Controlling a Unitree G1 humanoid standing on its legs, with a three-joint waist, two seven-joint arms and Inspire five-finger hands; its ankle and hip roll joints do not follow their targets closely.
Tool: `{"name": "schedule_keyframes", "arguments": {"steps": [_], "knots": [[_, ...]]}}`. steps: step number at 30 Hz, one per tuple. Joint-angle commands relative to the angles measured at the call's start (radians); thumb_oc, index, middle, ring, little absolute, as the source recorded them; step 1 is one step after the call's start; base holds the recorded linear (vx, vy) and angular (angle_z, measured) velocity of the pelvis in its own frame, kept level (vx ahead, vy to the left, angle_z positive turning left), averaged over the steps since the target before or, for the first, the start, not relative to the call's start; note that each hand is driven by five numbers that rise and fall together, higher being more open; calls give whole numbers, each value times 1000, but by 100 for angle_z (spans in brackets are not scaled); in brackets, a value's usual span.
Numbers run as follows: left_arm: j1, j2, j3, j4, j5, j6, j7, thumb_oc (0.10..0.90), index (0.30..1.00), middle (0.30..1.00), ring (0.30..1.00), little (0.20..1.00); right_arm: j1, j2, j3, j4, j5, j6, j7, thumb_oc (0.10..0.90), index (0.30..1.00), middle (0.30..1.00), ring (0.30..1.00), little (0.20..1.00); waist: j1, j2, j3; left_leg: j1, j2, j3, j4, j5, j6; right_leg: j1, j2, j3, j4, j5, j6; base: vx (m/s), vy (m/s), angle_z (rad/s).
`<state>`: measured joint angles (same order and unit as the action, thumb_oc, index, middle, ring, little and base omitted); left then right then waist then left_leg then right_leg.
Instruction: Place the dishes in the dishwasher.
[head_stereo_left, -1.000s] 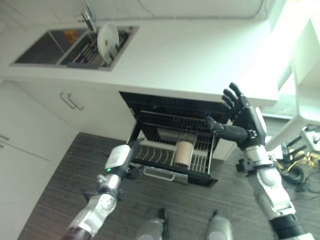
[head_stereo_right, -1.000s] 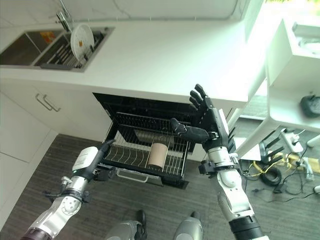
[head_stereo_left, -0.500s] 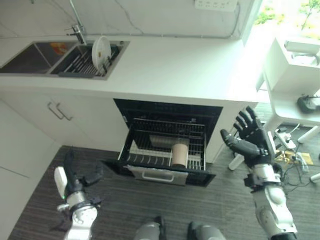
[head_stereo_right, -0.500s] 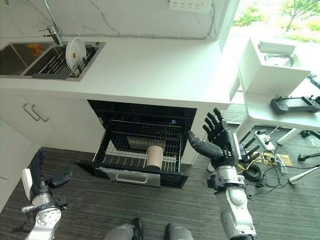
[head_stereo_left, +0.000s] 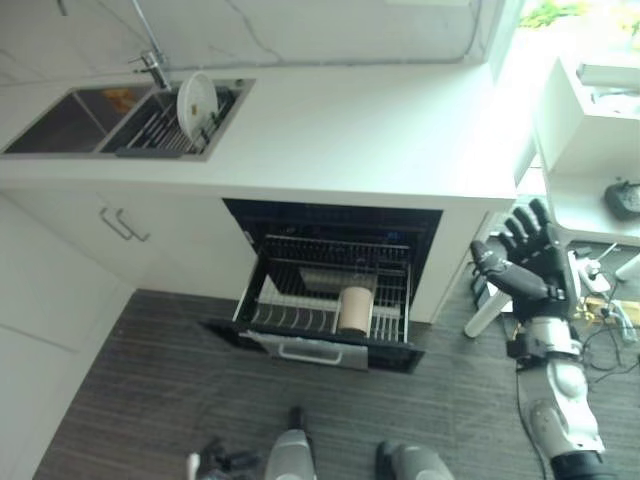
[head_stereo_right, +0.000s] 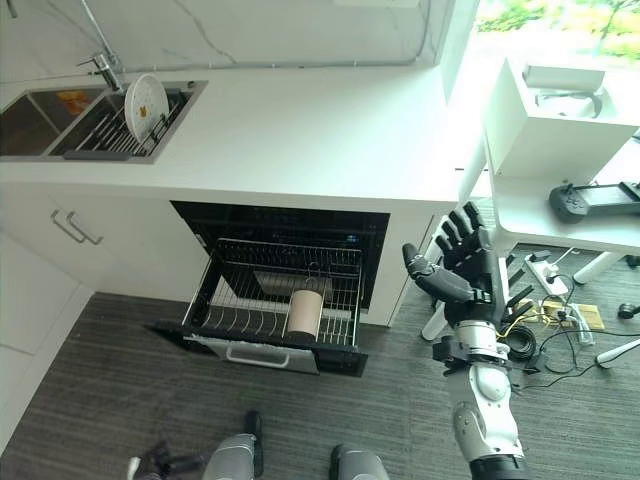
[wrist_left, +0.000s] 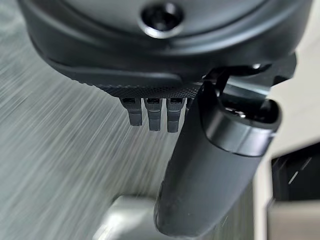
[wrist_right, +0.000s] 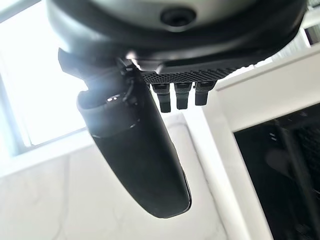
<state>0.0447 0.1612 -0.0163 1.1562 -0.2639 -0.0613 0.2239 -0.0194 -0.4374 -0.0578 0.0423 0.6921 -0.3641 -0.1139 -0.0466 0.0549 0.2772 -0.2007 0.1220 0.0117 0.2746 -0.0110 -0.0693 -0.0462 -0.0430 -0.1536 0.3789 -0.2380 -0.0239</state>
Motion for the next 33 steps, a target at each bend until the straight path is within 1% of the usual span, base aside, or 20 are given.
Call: {"name": "schedule_keyframes", "arguments": {"steps": [1,5,7,9,10,12,14,15,16,18,19,20,21,22,23,25,28,29,32,33], "knots": [[-12,62,-40,-84,17,20,-55,800,900,900,900,900,-82,-24,-35,-157,-5,-77,4,800,900,900,900,900,16,-27,-27,50,-63,-25,25,-109,28,61,-80,74,-79,45,134,121,339,-9],[-18,51,-70,-55,-73,133,-139,800,900,900,900,900,-97,-21,-47,-178,30,-66,-18,800,900,900,900,900,20,-23,-47,67,-101,-2,25,-150,73,31,-116,66,-79,84,168,61,272,-13],[-12,54,-63,-44,-114,169,-154,800,900,900,900,900,-111,-10,-37,-183,37,-49,-2,800,900,900,900,900,39,-17,-53,69,-92,51,25,-159,82,34,-127,-17,-79,123,173,21,219,-21],[-10,56,-44,-37,-138,176,-157,800,900,900,900,900,-122,-6,-19,-195,46,-30,1,800,900,900,900,900,45,-11,-56,66,-74,97,25,-172,94,34,-82,-76,-79,143,173,8,167,-80],[-18,61,-39,-39,-124,190,-153,800,900,900,900,900,-124,-7,-6,-205,42,-20,-4,800,900,900,900,900,35,-17,-55,66,-79,113,25,-181,98,13,-12,-87,-79,131,153,20,89,-104],[-31,64,-53,-44,-102,202,-143,800,900,900,900,900,-128,-13,5,-213,41,-16,-5,800,900,900,900,900,25,-29,-51,69,-98,121,25,-183,97,-20,26,-93,-79,116,135,-11,41,-30],[-51,65,-79,-52,-66,204,-120,800,900,900,900,900,-132,-34,8,-212,55,-20,-10,800,900,900,900,900,7,-39,-41,73,-117,121,25,-173,97,-44,45,-51,-79,75,106,-20,-26,43],[-53,70,-106,-50,-52,192,-112,800,900,900,900,900,-126,-51,5,-206,58,-17,-21,800,900,900,900,900,-7,-70,-32,112,-149,159,25,-155,89,-53,17,-27,-79,67,90,99,-41,44],[-47,69,-113,-56,-16,187,-121,800,900,900,900,900,-110,-63,-11,-201,43,-24,-37,800,900,900,900,900,-2,-101,-9,100,-163,152,98,-79,61,-26,-14,-12,-79,66,78,114,-14,101],[-36,73,-115,-61,1,182,-121,800,900,900,900,900,-105,-60,-14,-183,56,-28,-26,800,900,900,900,900,11,-103,8,14,-176,91,219,-32,40,-14,-15,19,-79,73,67,77,76,104],[-32,72,-115,-62,5,180,-121,800,900,900,900,900,-106,-56,-14,-178,52,-28,-23,800,900,900,900,900,15,-101,9,3,-169,83,222,-27,39,-9,-14,24,-79,72,67,143,257,45],[-24,70,-108,-71,27,189,-116,800,900,900,900,900,-106,-45,-16,-172,25,-30,-24,800,900,900,900,900,14,-93,5,23,-118,93,142,-23,39,4,-16,31,-79,62,73,207,387,-4],[-28,74,-104,-68,37,207,-116,800,900,900,900,900,-103,-42,-18,-175,-4,-24,-28,800,900,900,900,900,9,-81,1,48,-78,78,29,20,24,17,-14,45,-79,51,79,233,489,-15],[-29,78,-103,-61,36,213,-114,800,900,900,900,900,-105,-42,-14,-175,-13,-21,-29,800,900,900,900,900,12,-65,3,20,-54,35,25,4,18,25,-2,61,-79,44,85,252,593,-23],[-34,82,-94,-43,64,222,-119,800,900,900,900,900,-115,-52,-2,-171,-7,-20,-36,800,900,900,900,900,15,-44,1,-24,-6,-44,25,14,-9,37,5,91,-79,28,94,242,627,-6],[-41,85,-99,-6,66,200,-132,800,900,900,900,900,-145,-68,13,-159,-4,-16,-46,800,900,900,900,900,14,-30,-1,-26,33,-107,25,19,-29,49,-18,124,-79,16,106,232,634,-39],[-63,84,-114,7,65,185,-155,800,900,900,900,900,-156,-76,-3,-159,0,-1,-65,800,900,900,900,900,-16,-6,-7,7,68,-28,25,-38,-29,51,-67,108,-79,19,129,157,627,-85],[-74,84,-148,-4,47,193,-172,800,900,900,900,900,-122,-63,-31,-179,1,-8,-74,800,900,900,900,900,-32,-5,-12,36,34,0,25,-75,-14,34,-131,106,-79,55,164,182,713,-2],[-80,85,-168,-29,73,200,-190,800,900,900,900,900,-96,-49,-45,-205,-1,-1,-81,800,900,900,900,900,-29,-8,-21,52,-19,1,25,-113,23,14,-164,108,-79,87,184,127,426,26],[-80,86,-179,-40,65,216,-198,800,900,900,900,900,-96,-40,-43,-207,9,0,-77,800,900,900,900,900,-19,-8,-28,55,-33,16,25,-125,37,12,-180,80,-79,107,184,88,279,-12]]}}
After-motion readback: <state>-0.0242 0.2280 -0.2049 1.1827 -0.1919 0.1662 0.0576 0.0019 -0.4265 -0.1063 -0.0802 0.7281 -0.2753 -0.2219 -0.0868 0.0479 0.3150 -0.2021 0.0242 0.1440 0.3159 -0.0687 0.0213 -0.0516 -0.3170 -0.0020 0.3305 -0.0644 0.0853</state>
